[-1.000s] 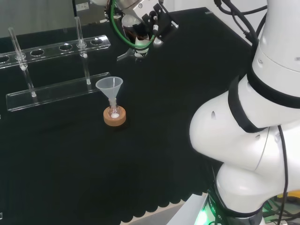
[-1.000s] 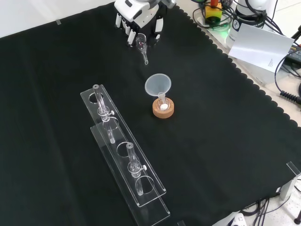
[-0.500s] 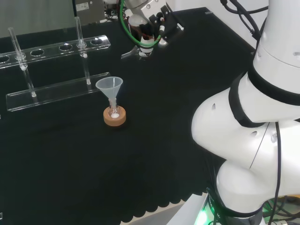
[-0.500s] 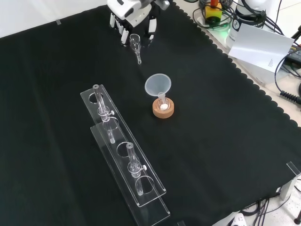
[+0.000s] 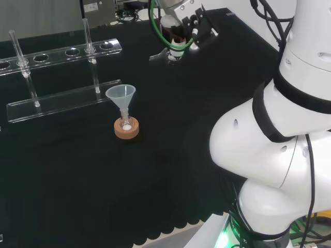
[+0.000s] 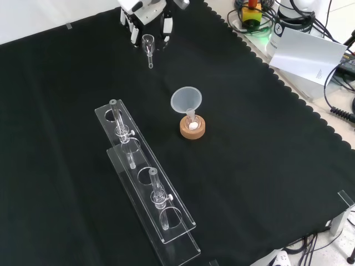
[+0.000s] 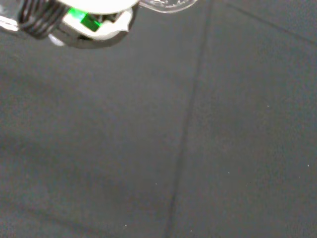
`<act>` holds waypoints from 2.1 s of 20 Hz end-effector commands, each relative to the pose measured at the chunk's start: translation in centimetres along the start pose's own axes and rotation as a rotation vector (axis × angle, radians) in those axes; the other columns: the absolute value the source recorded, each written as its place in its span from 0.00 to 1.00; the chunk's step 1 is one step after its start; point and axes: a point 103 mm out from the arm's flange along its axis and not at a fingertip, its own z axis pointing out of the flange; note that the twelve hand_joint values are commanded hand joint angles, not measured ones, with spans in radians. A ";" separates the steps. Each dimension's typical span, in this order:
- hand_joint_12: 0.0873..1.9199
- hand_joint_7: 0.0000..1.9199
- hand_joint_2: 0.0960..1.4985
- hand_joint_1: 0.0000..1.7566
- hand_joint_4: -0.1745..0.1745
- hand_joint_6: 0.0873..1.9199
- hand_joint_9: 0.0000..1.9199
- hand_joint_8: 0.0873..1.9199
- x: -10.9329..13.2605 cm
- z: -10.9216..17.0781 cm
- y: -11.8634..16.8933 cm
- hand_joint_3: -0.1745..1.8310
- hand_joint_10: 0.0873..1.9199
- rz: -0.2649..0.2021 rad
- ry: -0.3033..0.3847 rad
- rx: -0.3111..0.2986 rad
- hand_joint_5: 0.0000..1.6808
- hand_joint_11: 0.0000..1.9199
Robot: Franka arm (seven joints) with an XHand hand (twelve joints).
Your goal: Put the weighing funnel back on the table.
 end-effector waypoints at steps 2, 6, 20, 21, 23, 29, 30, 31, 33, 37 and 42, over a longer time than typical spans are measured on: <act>0.41 0.72 0.42 0.64 1.00 0.31 0.78 0.09 1.7 1.1 1.4 0.39 0.00 -0.047 0.046 -0.033 0.76 0.58; 0.41 0.72 0.42 0.64 1.00 0.31 0.78 0.09 1.9 1.8 1.8 0.39 0.00 -0.055 0.058 -0.028 0.75 0.58; 0.41 0.72 0.42 0.64 1.00 0.31 0.78 0.09 3.3 4.4 3.9 0.39 0.00 -0.095 0.105 -0.002 0.75 0.58; 0.41 0.72 0.42 0.64 1.00 0.31 0.78 0.09 3.4 4.7 4.1 0.39 0.00 -0.098 0.108 0.001 0.75 0.58; 0.41 0.72 0.42 0.64 1.00 0.31 0.78 0.09 3.5 5.3 4.4 0.39 0.00 -0.101 0.110 0.008 0.75 0.58; 0.41 0.72 0.42 0.64 1.00 0.31 0.78 0.09 3.6 6.9 5.5 0.39 0.00 -0.103 0.120 0.026 0.75 0.58; 0.41 0.72 0.42 0.64 1.00 0.31 0.78 0.09 3.7 7.2 5.6 0.39 0.00 -0.105 0.123 0.026 0.75 0.58; 0.41 0.72 0.42 0.64 1.00 0.31 0.78 0.09 3.8 7.4 5.7 0.39 0.00 -0.106 0.127 0.027 0.75 0.58; 0.41 0.72 0.42 0.64 1.00 0.31 0.78 0.09 4.0 8.0 6.0 0.39 0.00 -0.114 0.134 0.022 0.75 0.58; 0.41 0.72 0.42 0.64 1.00 0.31 0.78 0.09 4.6 9.1 6.5 0.39 0.00 -0.124 0.146 0.005 0.75 0.58; 0.41 0.72 0.42 0.64 1.00 0.31 0.78 0.09 5.3 10.6 7.2 0.39 0.00 -0.133 0.170 0.008 0.75 0.58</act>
